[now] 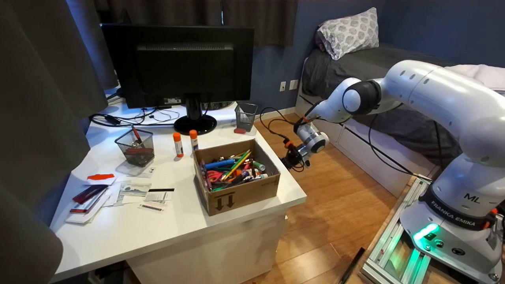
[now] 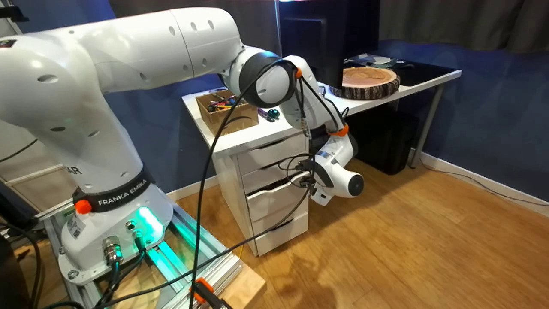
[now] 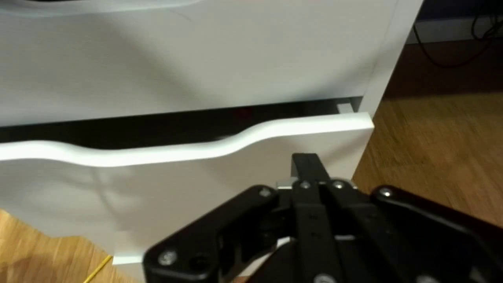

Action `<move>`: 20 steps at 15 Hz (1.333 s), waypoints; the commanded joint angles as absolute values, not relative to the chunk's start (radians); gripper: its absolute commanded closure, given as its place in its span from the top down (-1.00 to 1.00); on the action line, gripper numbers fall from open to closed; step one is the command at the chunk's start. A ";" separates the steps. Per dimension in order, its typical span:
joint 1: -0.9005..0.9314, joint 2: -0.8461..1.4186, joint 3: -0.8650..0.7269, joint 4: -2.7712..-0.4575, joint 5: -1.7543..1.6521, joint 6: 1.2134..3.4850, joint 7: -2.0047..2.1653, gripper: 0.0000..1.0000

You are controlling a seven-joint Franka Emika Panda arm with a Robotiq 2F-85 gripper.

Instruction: Close the open drawer

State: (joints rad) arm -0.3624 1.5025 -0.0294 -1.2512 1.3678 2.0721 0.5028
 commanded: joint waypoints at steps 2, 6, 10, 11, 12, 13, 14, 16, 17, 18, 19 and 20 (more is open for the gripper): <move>-0.407 1.454 -0.079 -1.325 1.293 1.950 0.297 -1.00; -0.368 1.314 -0.113 -1.530 1.235 1.969 0.090 -0.40; -0.281 1.154 -0.176 -1.704 1.148 1.996 0.013 0.00; -0.256 1.106 -0.196 -1.748 1.123 2.013 0.012 0.13; -0.232 1.058 -0.218 -1.790 1.094 2.031 0.018 0.28; -0.207 1.008 -0.238 -1.834 1.069 2.060 0.027 0.41; -0.185 0.957 -0.258 -1.876 1.035 2.086 0.031 0.53; -0.142 0.854 -0.291 -1.964 0.970 2.157 0.038 0.82; -0.123 0.799 -0.304 -2.011 0.936 2.200 0.040 0.98; -0.106 0.746 -0.316 -2.057 0.900 2.246 0.045 0.99; -0.089 0.689 -0.324 -2.105 0.864 2.298 0.051 1.00; -0.076 0.632 -0.329 -2.154 0.830 2.355 0.054 1.00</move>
State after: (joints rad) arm -0.1269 0.8257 -0.3078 -1.9607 0.9244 2.2155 0.0455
